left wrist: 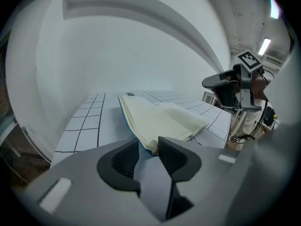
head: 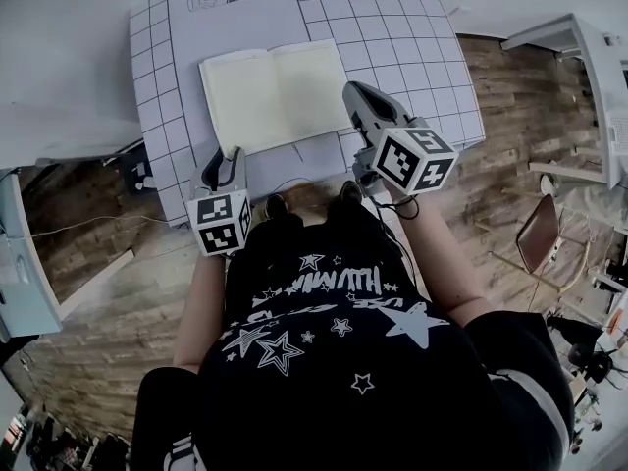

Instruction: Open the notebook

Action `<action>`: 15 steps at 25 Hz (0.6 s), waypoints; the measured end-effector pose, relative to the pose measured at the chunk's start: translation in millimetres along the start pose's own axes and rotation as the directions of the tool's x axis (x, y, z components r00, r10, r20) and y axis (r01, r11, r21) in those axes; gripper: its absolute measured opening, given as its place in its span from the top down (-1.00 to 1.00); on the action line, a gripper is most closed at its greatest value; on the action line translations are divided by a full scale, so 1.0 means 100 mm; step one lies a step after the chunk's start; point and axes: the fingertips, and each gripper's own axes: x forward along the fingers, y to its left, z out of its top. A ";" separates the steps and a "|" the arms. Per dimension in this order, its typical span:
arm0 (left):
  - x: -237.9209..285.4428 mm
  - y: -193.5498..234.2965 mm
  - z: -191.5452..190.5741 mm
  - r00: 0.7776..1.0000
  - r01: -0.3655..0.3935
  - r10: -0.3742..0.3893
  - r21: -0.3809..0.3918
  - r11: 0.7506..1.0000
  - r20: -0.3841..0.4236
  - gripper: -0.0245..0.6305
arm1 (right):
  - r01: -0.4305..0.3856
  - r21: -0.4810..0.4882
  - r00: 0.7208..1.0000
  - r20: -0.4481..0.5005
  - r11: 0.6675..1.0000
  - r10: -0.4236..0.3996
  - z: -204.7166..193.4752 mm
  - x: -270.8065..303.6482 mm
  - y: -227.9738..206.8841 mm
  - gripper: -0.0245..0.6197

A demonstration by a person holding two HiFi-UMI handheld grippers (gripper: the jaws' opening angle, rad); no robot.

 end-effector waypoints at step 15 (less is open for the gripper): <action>0.00 0.17 -0.13 0.997 0.028 -0.016 0.181 0.983 -0.069 0.26 | 0.127 0.012 0.992 0.005 0.992 -0.127 -0.23 -0.23 0.22 0.87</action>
